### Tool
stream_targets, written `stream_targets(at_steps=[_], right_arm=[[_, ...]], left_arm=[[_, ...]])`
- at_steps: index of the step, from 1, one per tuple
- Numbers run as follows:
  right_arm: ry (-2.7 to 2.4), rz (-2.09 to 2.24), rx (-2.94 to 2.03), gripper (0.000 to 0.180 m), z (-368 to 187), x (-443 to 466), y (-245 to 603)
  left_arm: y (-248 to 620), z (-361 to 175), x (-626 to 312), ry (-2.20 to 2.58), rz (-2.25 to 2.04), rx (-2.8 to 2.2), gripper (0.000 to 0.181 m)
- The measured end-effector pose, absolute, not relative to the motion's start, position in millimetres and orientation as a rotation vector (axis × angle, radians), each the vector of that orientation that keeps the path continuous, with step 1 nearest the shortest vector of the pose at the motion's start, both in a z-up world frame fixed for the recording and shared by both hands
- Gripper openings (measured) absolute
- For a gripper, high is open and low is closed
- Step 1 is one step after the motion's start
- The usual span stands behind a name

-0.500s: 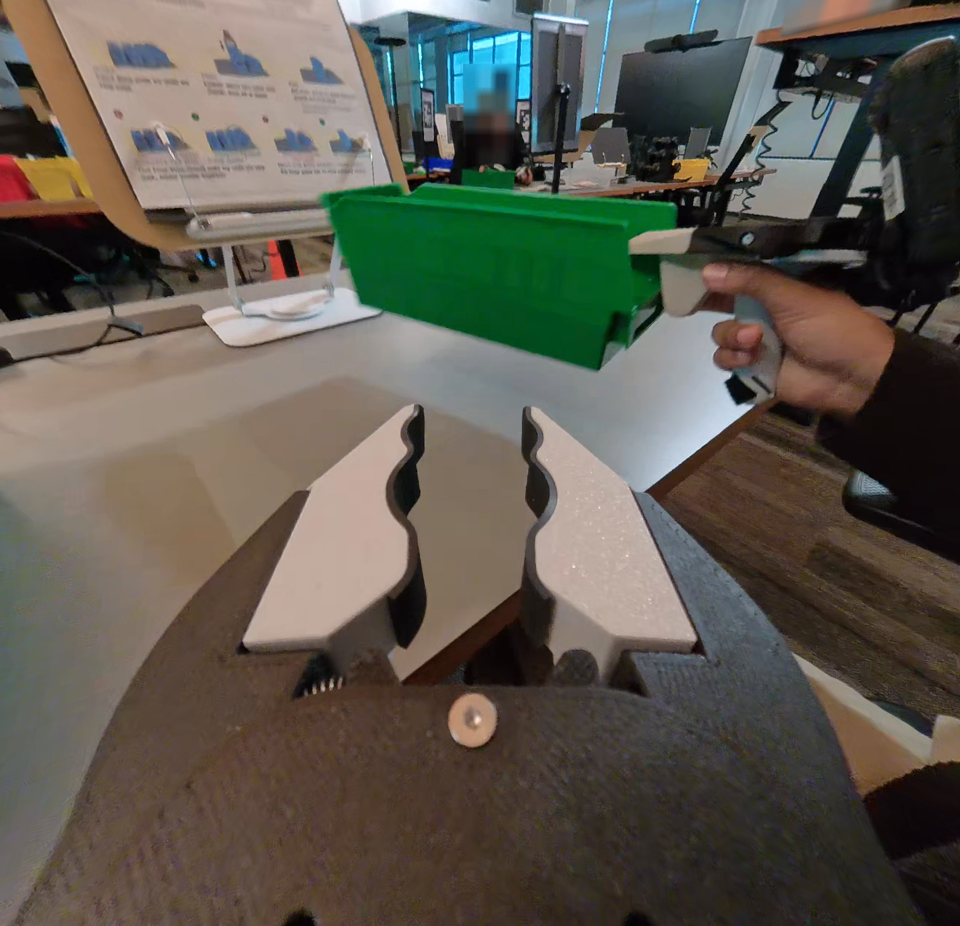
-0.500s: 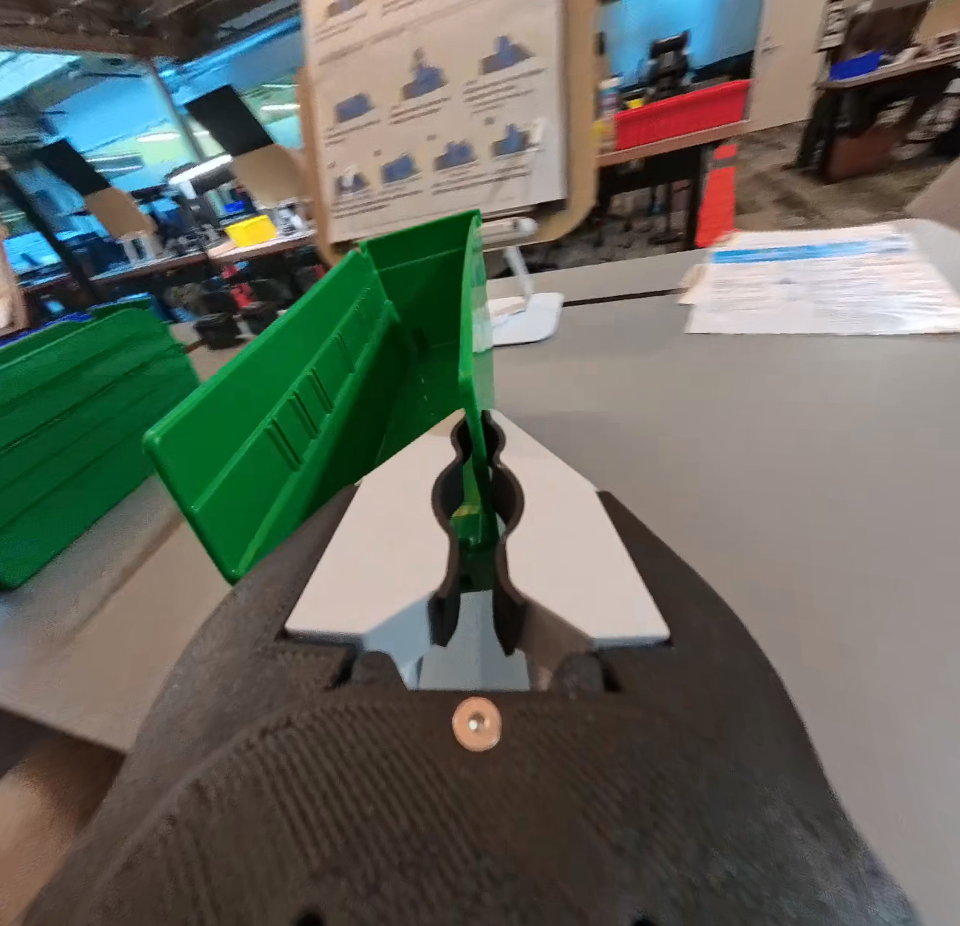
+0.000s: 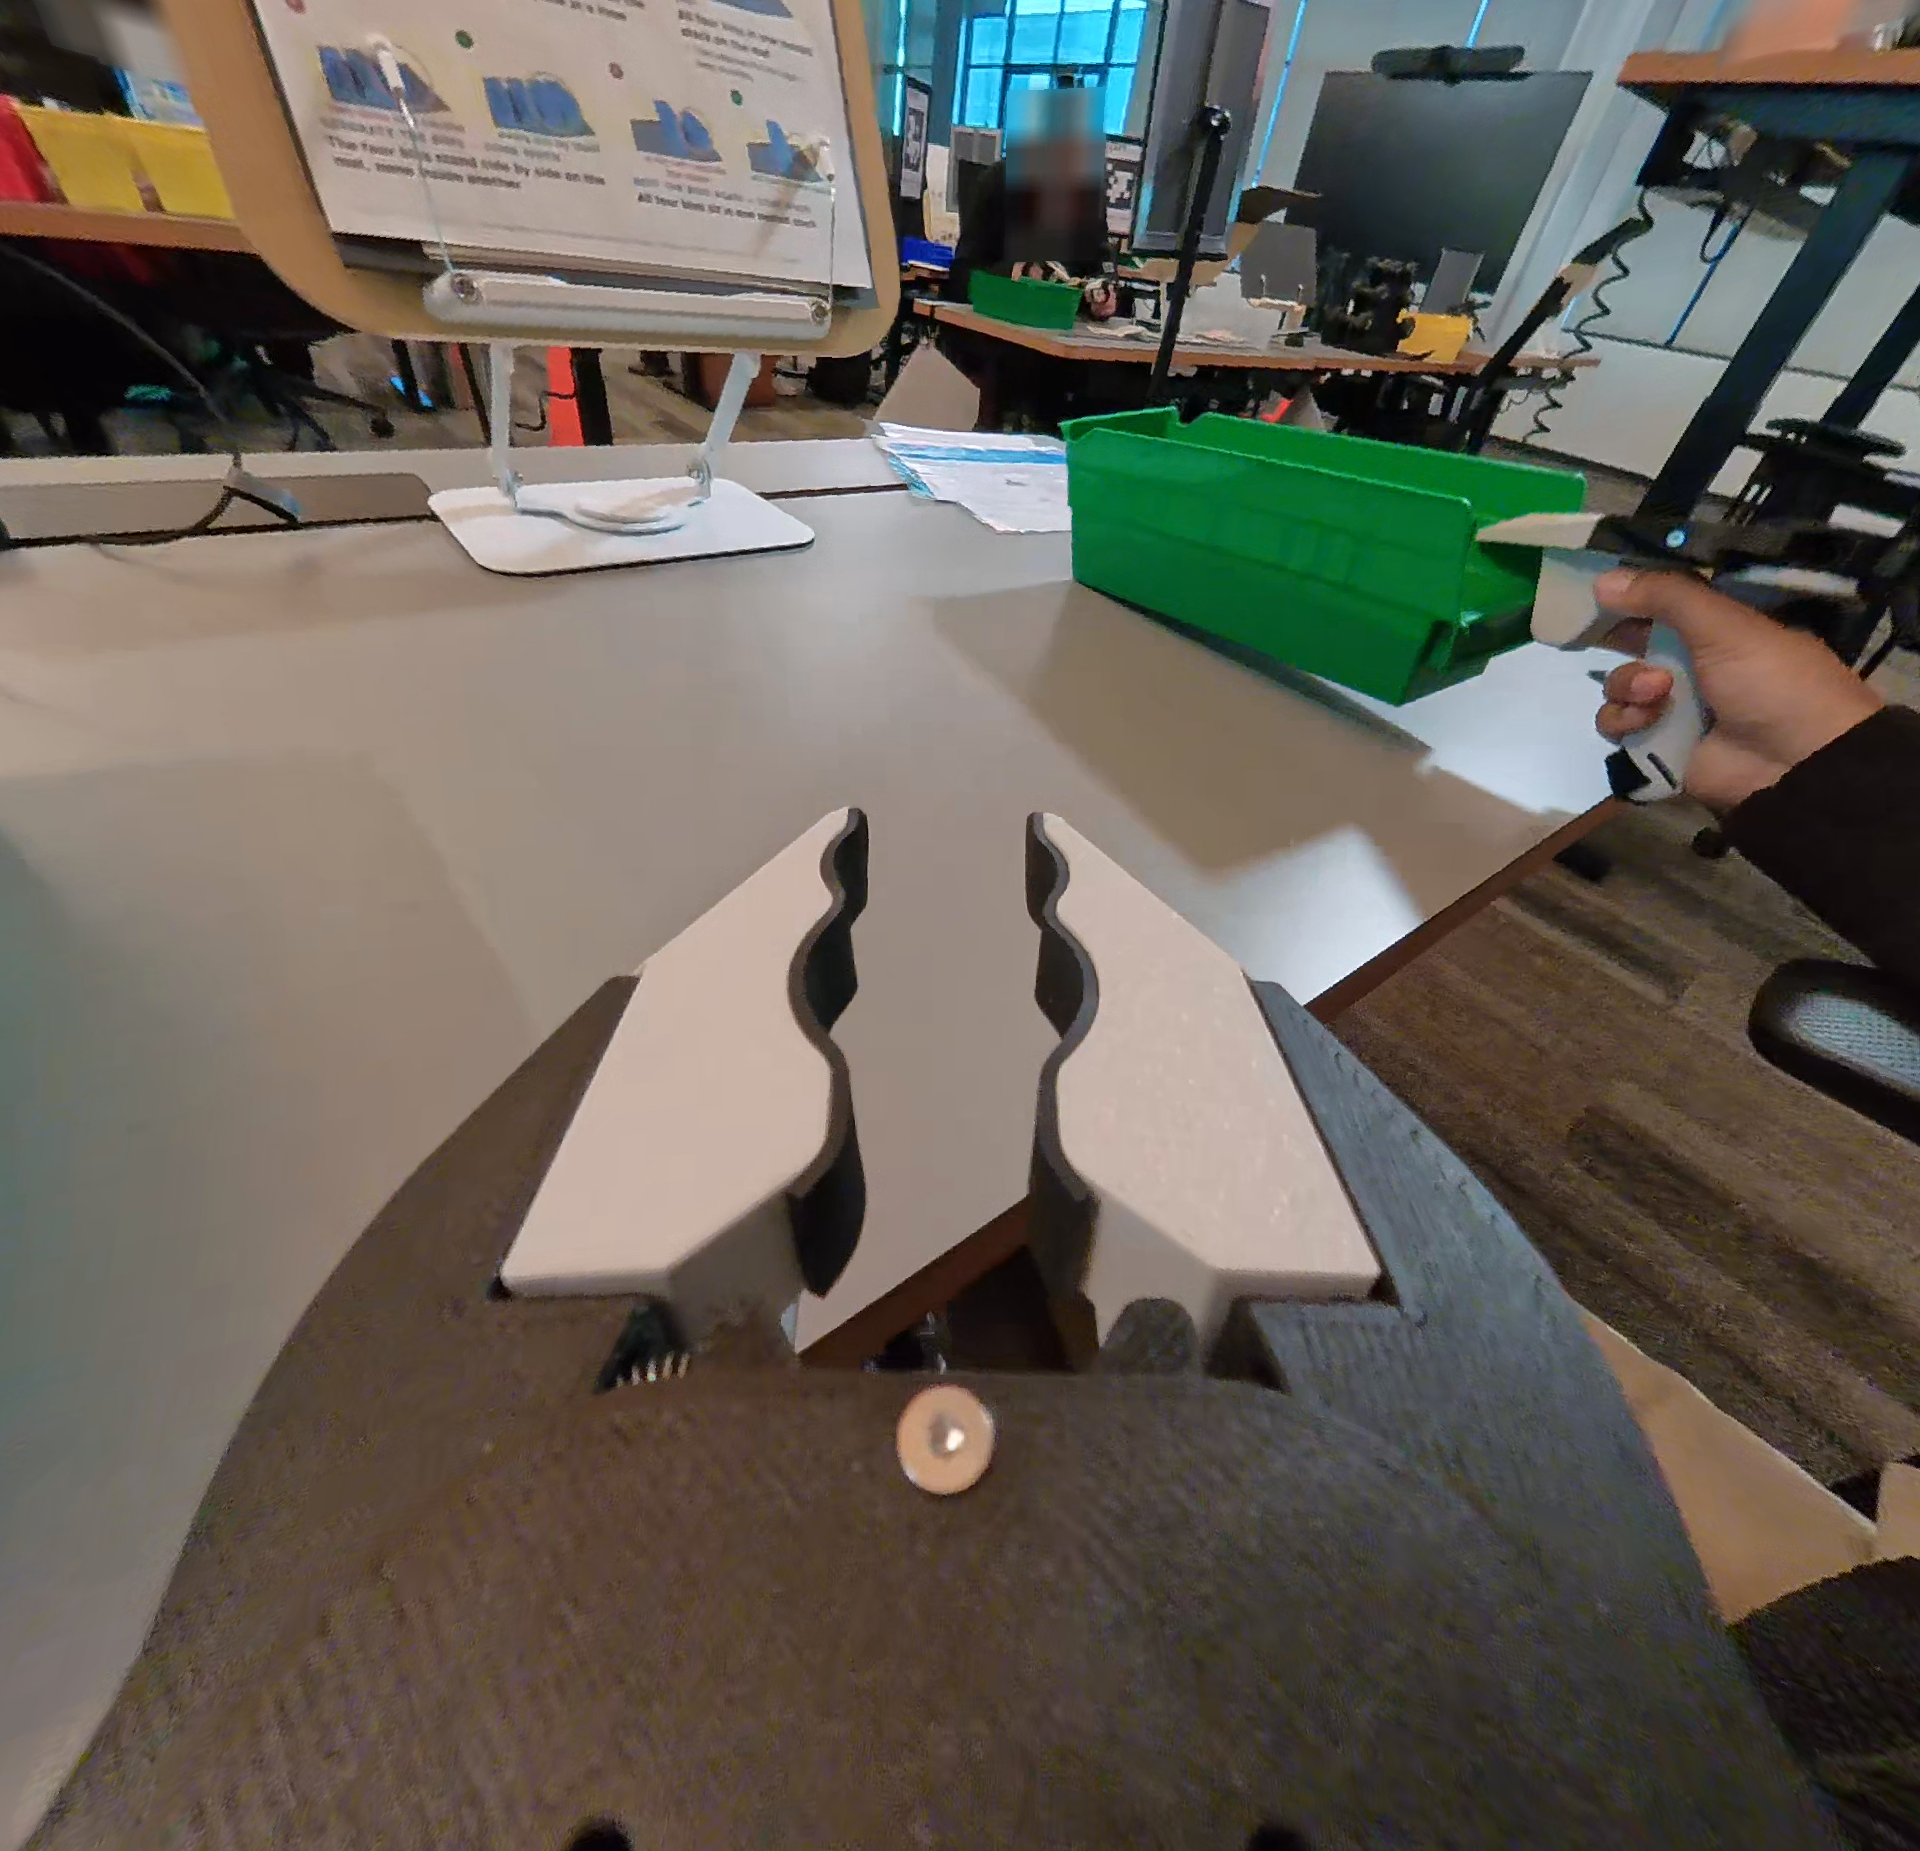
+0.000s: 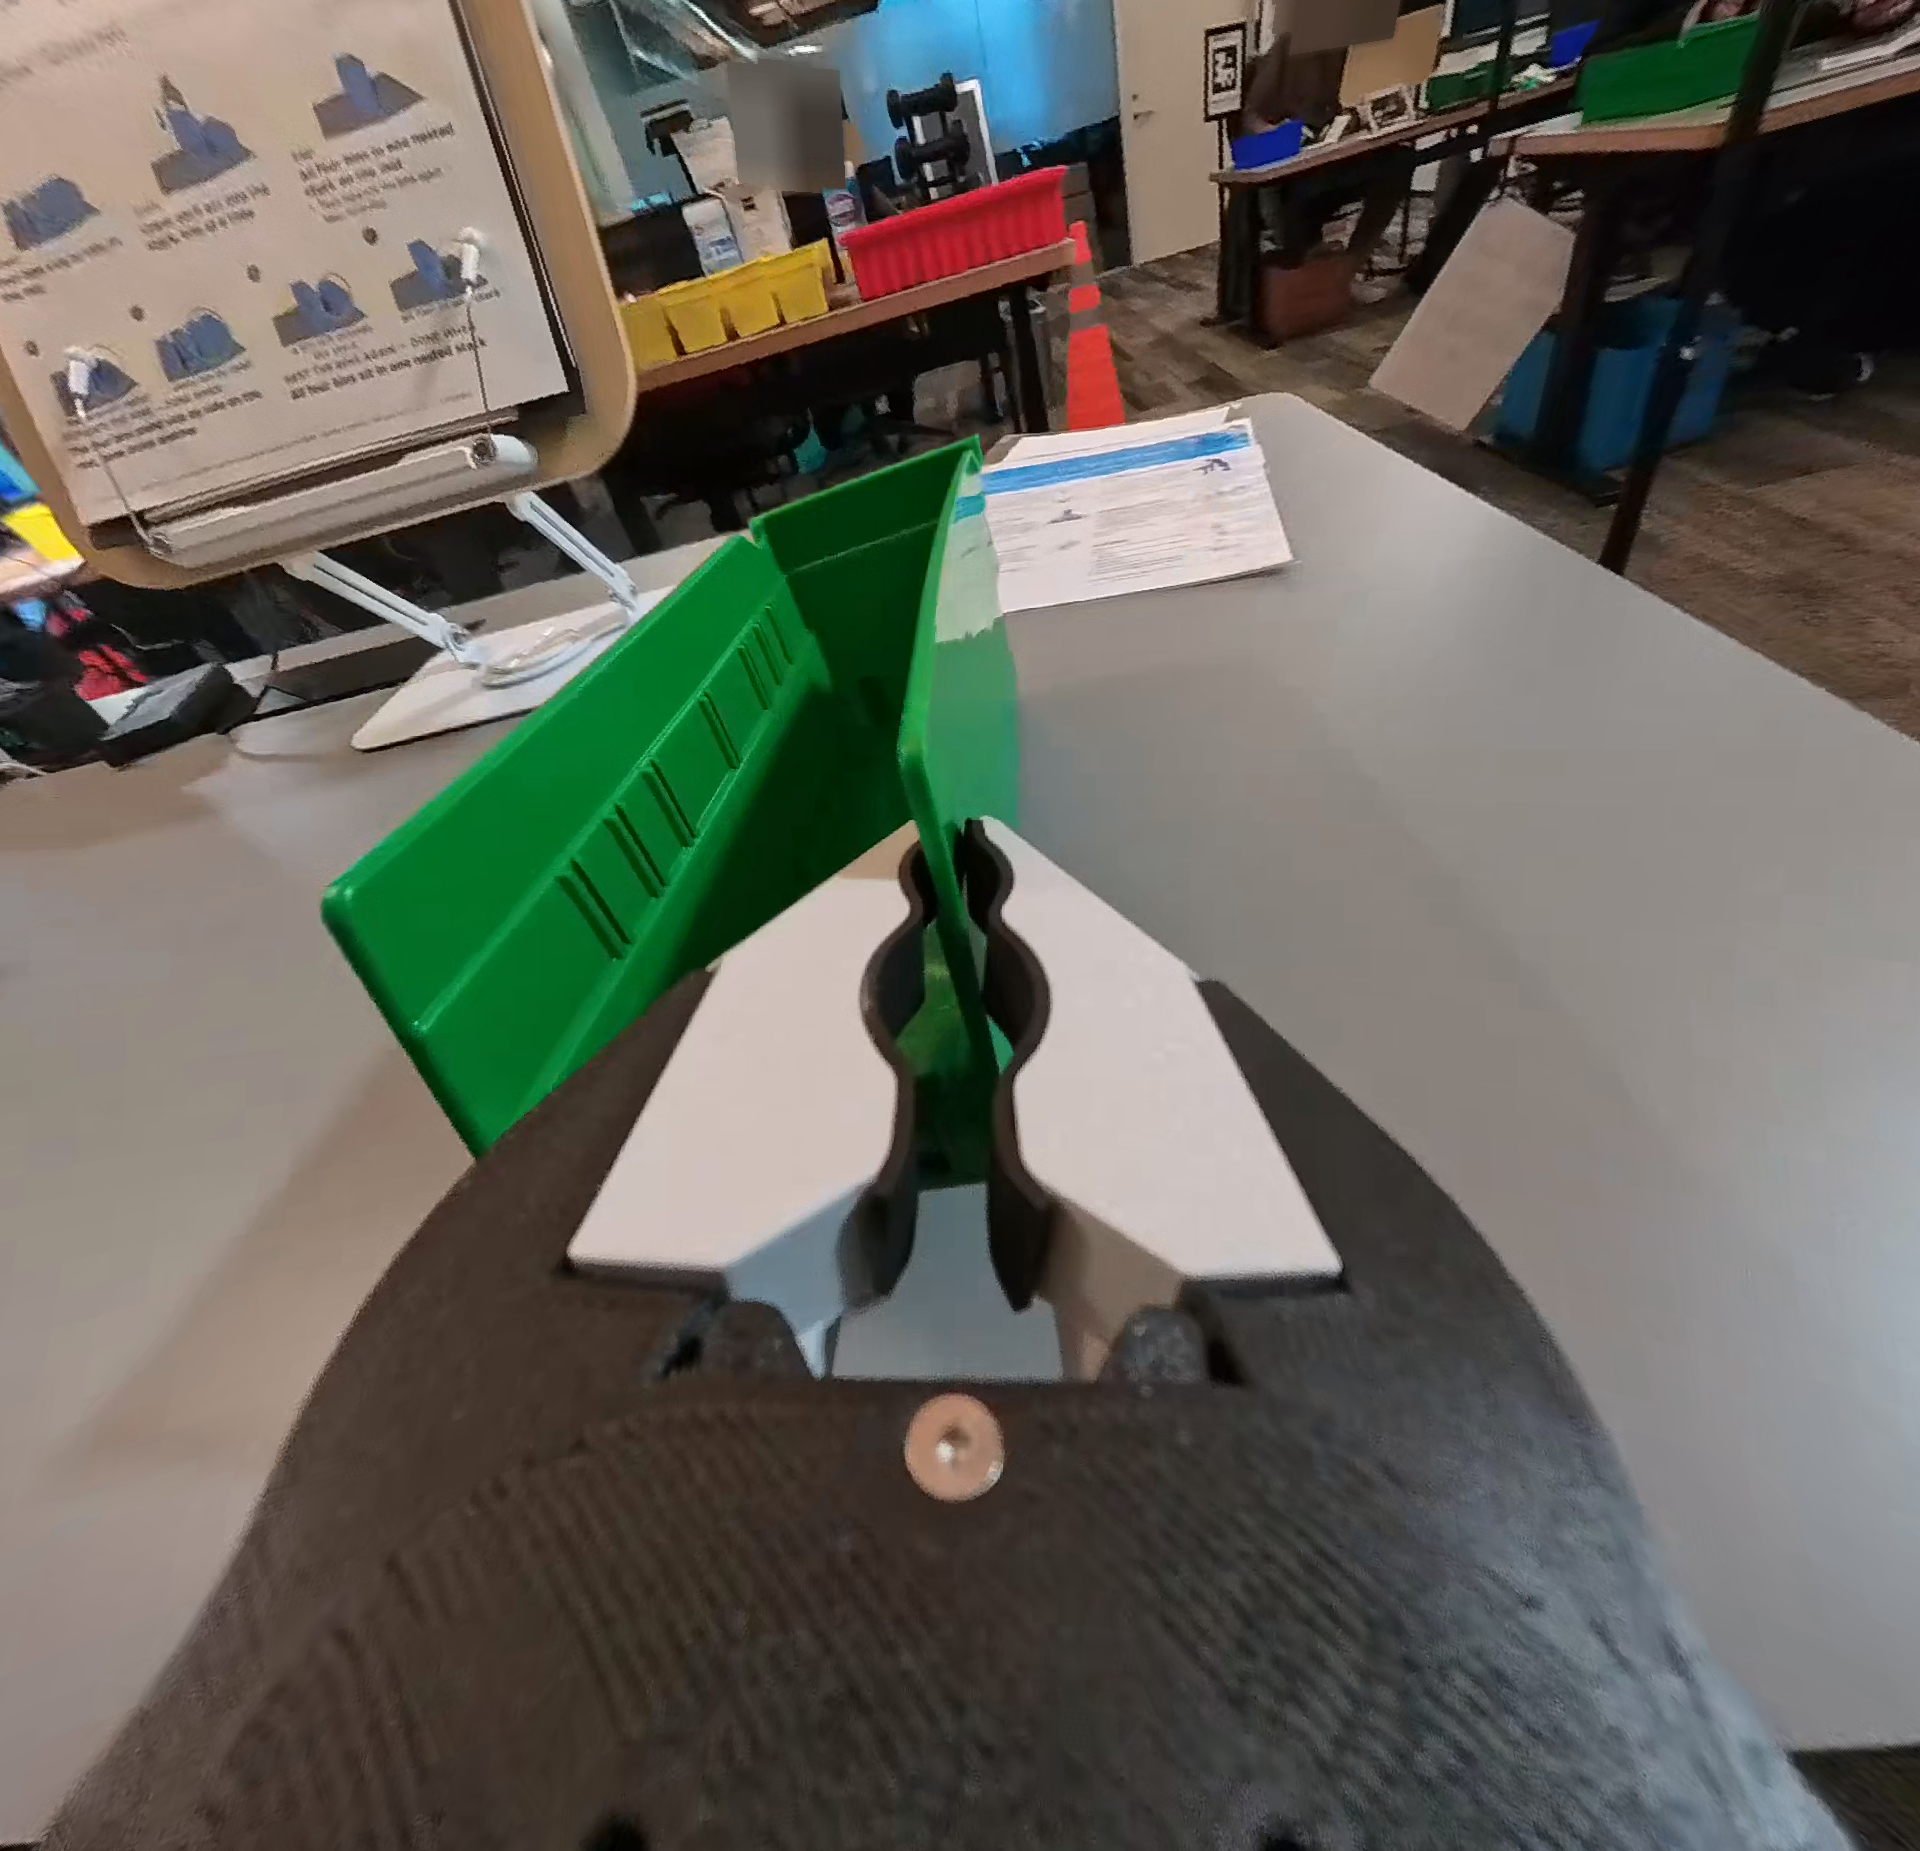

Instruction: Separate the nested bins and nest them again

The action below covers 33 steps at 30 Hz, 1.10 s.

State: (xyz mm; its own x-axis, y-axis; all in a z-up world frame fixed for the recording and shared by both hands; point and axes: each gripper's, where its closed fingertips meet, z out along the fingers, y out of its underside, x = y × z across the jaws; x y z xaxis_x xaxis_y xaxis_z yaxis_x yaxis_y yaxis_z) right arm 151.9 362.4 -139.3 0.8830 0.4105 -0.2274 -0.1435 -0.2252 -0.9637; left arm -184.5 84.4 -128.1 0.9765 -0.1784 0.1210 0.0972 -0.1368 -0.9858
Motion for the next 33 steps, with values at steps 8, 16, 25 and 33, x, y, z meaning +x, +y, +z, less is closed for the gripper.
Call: stream_targets(at_steps=[8,16,25,33], right_arm=[[-0.233,0.536,-1.715,0.002,-149,155,362],[-0.183,0.57,-1.75,0.002,-158,167,361],[-0.168,0.576,-1.794,0.002,-162,168,354],[-0.156,0.577,-1.811,0.002,-164,171,352]], left_arm=[[83,-125,-184,0.062,-0.232,-1.684,0.027],[83,-125,-184,0.062,-0.223,-1.683,0.027],[82,-123,-187,0.044,-0.229,-1.677,0.028],[81,-121,-188,0.039,-0.222,-1.669,0.028]])
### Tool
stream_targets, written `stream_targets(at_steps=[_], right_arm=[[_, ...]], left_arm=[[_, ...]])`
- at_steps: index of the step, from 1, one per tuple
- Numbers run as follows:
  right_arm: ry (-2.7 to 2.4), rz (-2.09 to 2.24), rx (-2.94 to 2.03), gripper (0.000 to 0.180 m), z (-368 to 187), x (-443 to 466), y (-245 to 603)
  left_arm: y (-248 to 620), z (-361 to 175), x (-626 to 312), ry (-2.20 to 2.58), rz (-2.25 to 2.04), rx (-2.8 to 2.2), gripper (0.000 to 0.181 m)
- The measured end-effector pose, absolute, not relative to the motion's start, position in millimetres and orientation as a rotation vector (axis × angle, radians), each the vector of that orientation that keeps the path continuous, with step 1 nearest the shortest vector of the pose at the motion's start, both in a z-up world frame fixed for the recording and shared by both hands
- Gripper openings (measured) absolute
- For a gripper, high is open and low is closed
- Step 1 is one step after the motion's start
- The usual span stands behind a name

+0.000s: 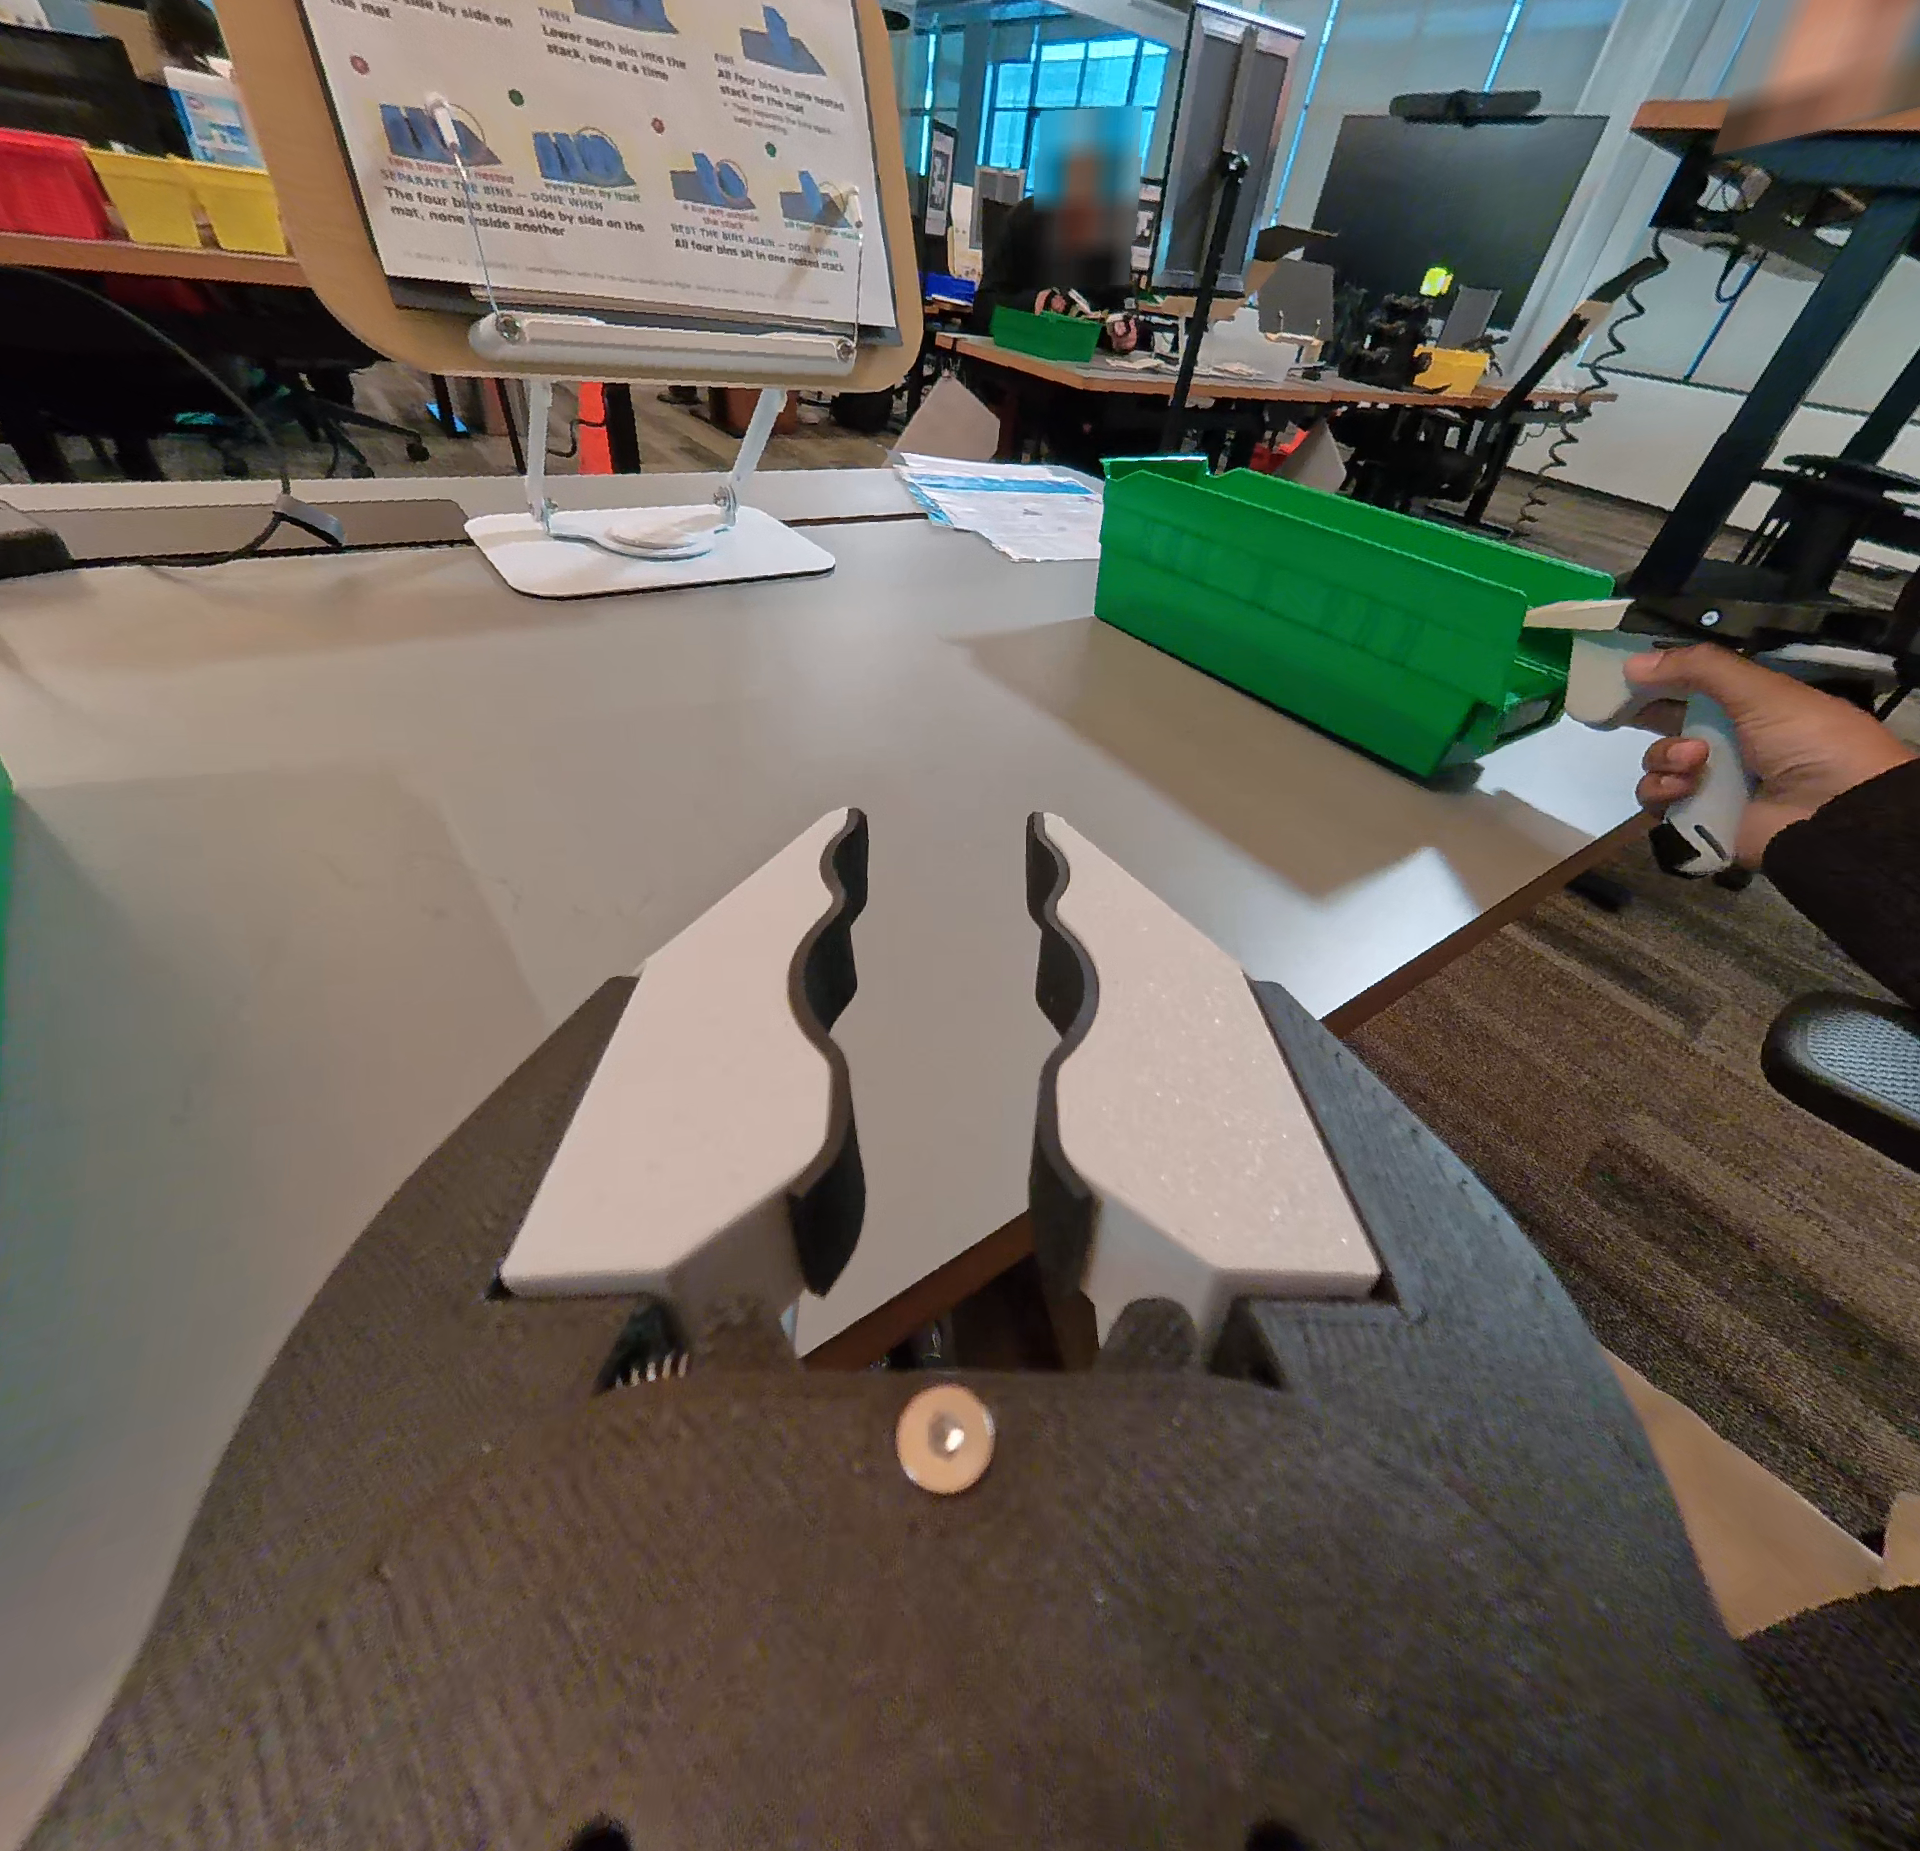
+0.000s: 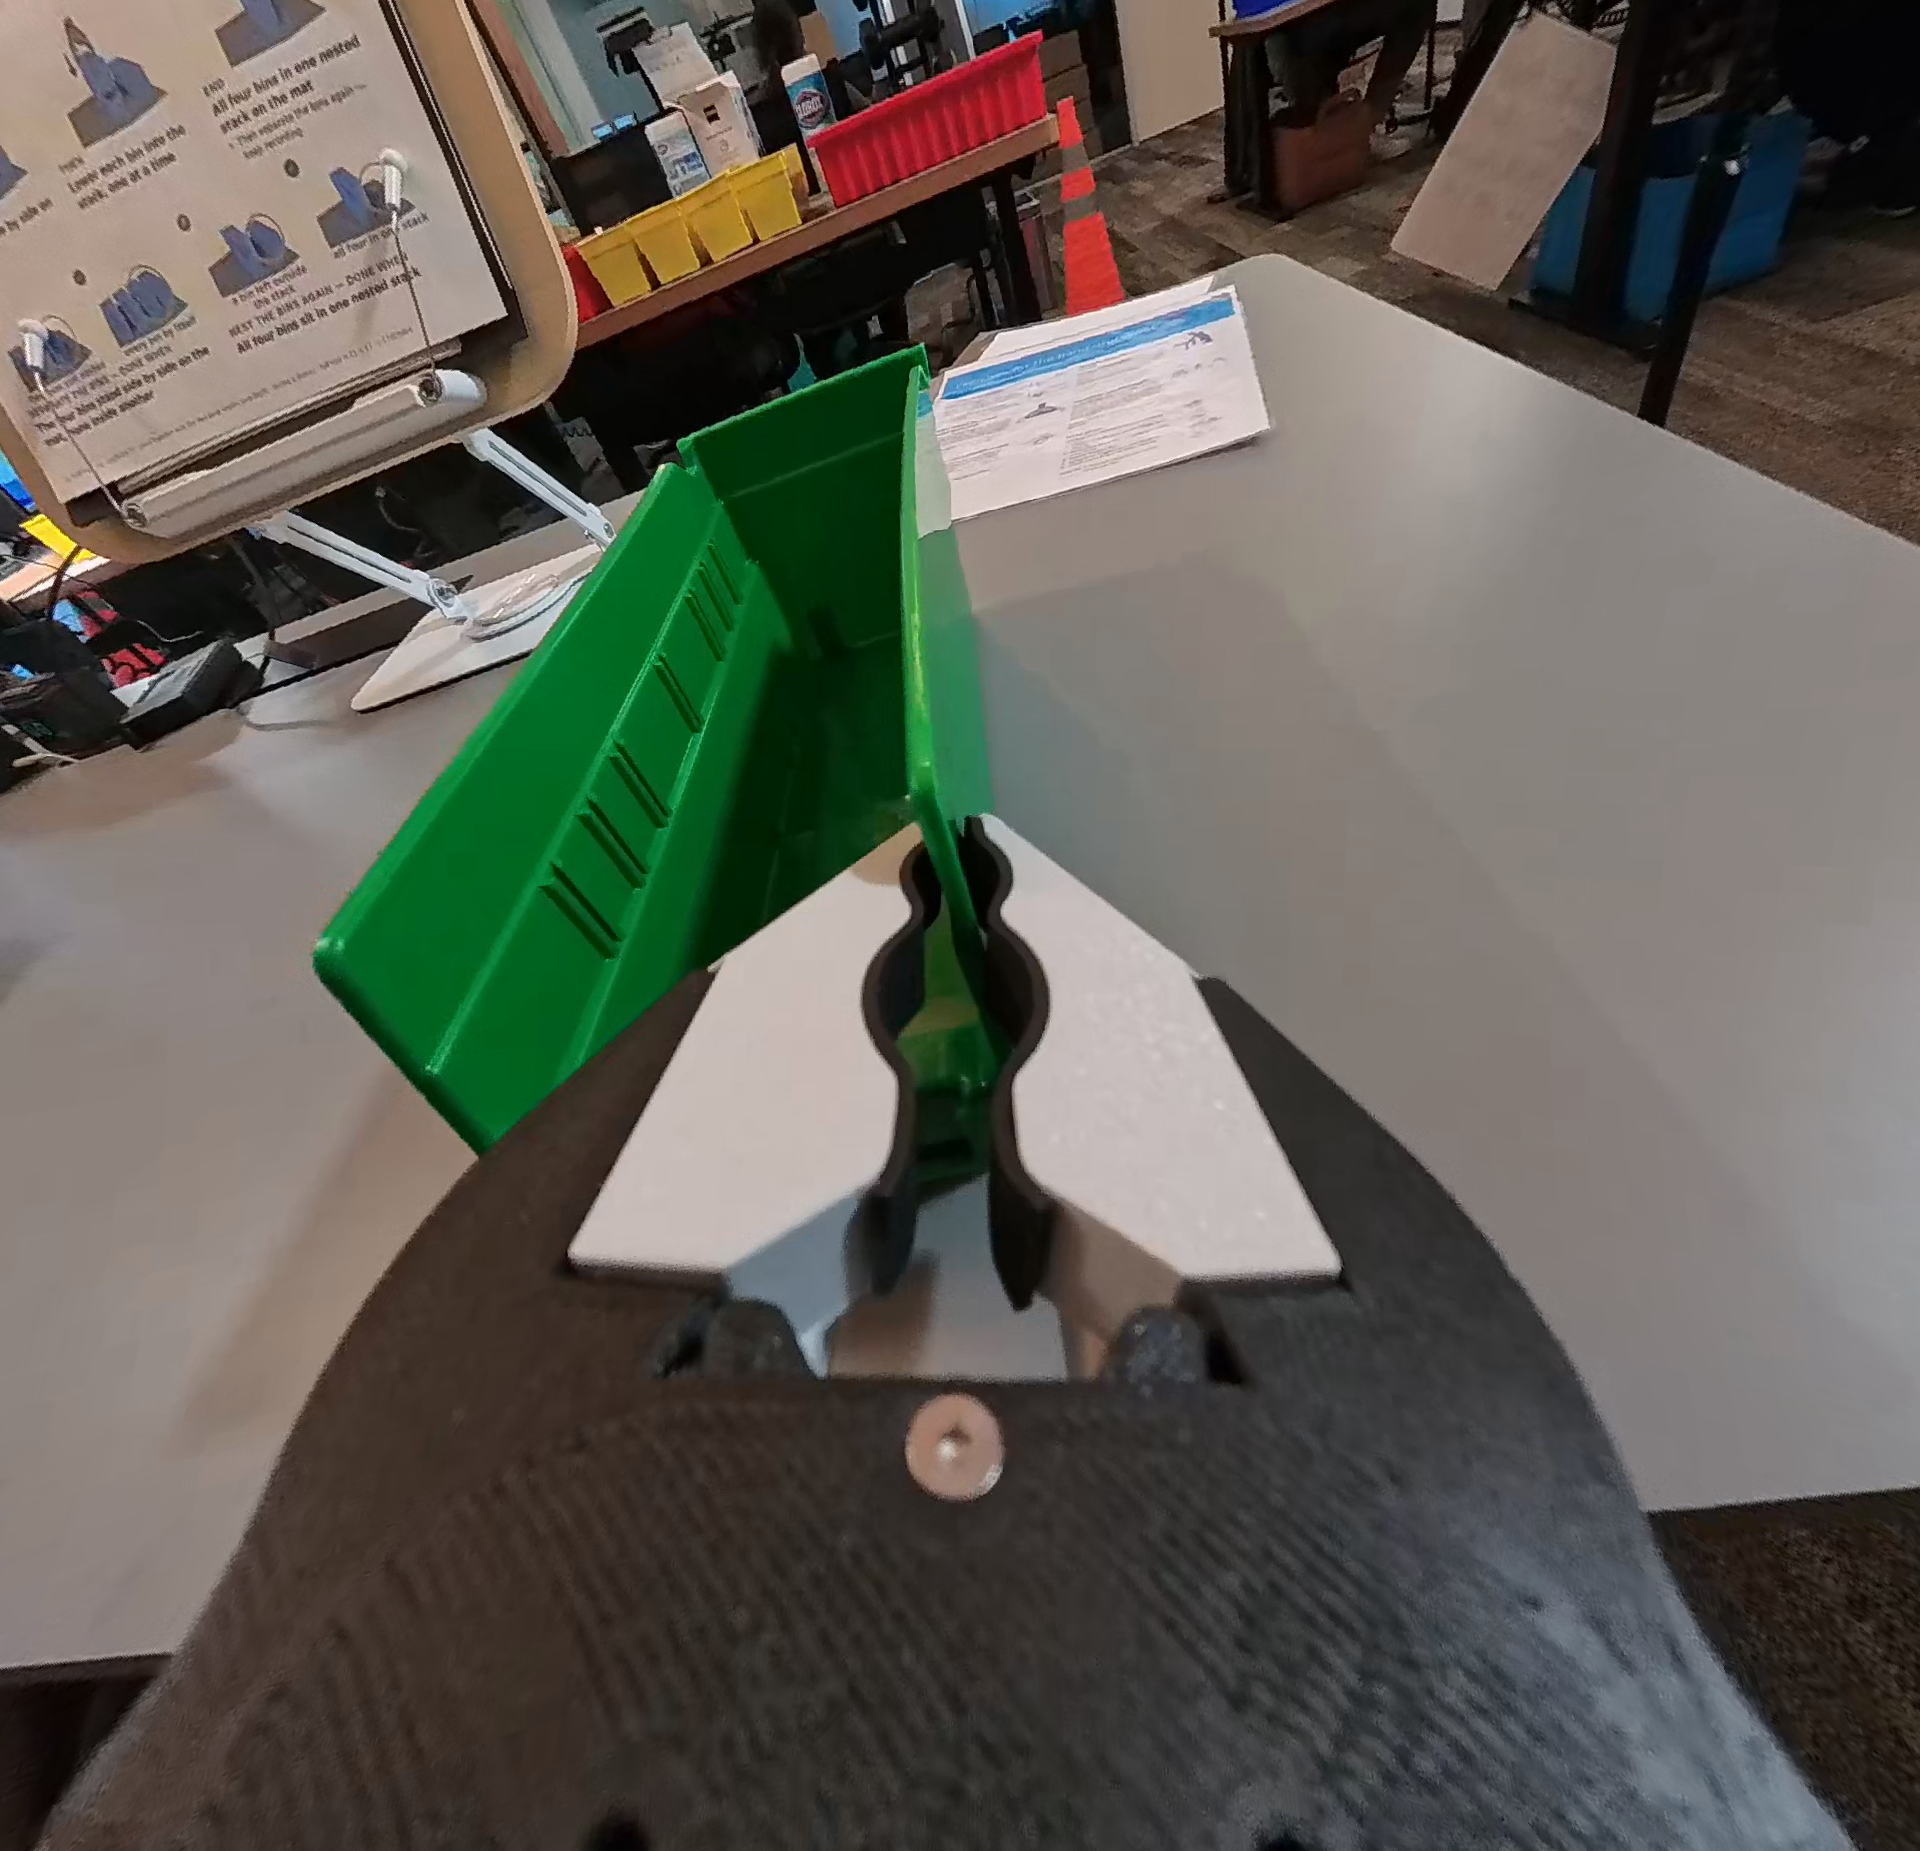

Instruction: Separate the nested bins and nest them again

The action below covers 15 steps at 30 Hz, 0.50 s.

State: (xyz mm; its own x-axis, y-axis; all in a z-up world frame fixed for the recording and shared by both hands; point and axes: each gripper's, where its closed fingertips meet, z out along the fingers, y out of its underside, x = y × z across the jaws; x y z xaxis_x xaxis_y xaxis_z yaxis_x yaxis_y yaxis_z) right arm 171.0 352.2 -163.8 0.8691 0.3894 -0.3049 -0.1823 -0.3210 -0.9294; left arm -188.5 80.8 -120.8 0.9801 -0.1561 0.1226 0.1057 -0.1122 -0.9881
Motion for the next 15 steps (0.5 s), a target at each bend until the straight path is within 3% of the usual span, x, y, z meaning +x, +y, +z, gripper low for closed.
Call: stream_targets(at_steps=[10,15], right_arm=[[-0.118,0.558,-1.851,0.005,-168,177,354],[-0.034,0.51,-1.722,0.033,-128,192,353]], left_arm=[[81,-119,-199,-0.004,-0.206,-1.649,0.021],[83,-121,-200,-0.011,-0.216,-1.654,0.021]])
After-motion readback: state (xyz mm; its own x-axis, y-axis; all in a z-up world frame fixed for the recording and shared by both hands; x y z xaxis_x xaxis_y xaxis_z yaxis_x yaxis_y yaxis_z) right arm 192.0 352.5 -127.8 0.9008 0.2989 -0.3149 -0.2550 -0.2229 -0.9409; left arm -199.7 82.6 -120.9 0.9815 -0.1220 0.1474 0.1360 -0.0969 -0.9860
